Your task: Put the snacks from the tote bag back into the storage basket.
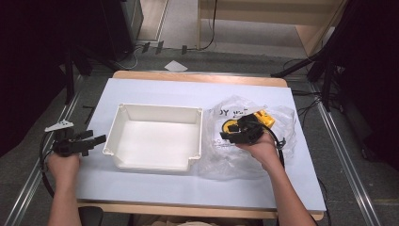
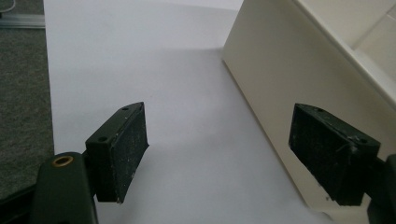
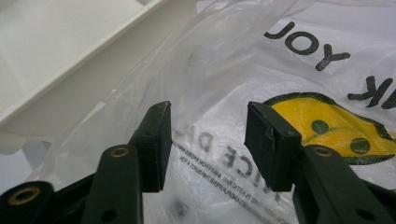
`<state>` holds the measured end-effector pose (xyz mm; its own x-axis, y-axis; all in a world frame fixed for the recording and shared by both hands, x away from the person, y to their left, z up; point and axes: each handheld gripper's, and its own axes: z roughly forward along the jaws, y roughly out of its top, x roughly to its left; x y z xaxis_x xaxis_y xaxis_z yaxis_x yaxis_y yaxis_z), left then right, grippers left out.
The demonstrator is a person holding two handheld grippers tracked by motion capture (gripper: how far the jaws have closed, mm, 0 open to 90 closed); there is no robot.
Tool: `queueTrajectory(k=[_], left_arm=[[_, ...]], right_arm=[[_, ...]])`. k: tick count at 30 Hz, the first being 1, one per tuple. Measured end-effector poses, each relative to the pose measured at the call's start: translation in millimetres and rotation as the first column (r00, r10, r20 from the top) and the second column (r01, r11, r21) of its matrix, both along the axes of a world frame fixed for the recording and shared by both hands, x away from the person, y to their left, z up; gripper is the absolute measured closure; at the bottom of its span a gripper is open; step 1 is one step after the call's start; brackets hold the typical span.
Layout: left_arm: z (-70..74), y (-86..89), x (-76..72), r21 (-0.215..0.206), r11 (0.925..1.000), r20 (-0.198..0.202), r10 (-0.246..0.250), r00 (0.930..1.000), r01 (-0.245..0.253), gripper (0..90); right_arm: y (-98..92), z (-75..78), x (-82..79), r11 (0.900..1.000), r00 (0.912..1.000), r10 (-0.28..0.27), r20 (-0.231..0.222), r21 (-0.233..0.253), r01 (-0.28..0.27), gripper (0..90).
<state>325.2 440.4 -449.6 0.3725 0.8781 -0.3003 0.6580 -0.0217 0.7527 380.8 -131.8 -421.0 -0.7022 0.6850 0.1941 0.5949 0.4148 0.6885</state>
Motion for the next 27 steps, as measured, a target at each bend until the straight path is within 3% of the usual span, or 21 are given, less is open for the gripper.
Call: queueTrajectory(k=[5,9,19,25,27], left_arm=[[-1.4,-0.5,0.5,0.020,0.9998,-0.014,-0.002,0.9999,0.002,20.8],[-1.5,0.1,0.5,0.017,0.9999,-0.012,-0.002,0.9999,0.002,20.8],[-3.1,0.5,1.1,0.022,0.9998,-0.023,0.000,0.9997,0.001,20.9],[-3.6,1.8,-0.5,0.024,0.9997,-0.025,0.002,0.9997,-0.001,20.9],[-3.6,2.0,-1.2,0.024,0.9997,-0.025,0.003,0.9997,-0.002,20.8]], right_arm=[[-1.2,-0.1,1.3,1.000,0.9998,0.011,-0.015,0.011,-0.011,48.9],[-1.9,3.0,1.0,1.000,0.9999,0.017,-0.002,-0.016,-0.017,48.0],[-3.0,3.0,3.5,0.999,0.9990,-0.001,-0.045,-0.052,-0.002,46.6],[-3.1,7.1,4.4,0.999,0.9994,0.006,-0.035,-0.053,-0.008,46.2],[-2.4,8.1,5.9,0.998,0.9986,-0.003,-0.052,-0.056,0.000,45.6]])
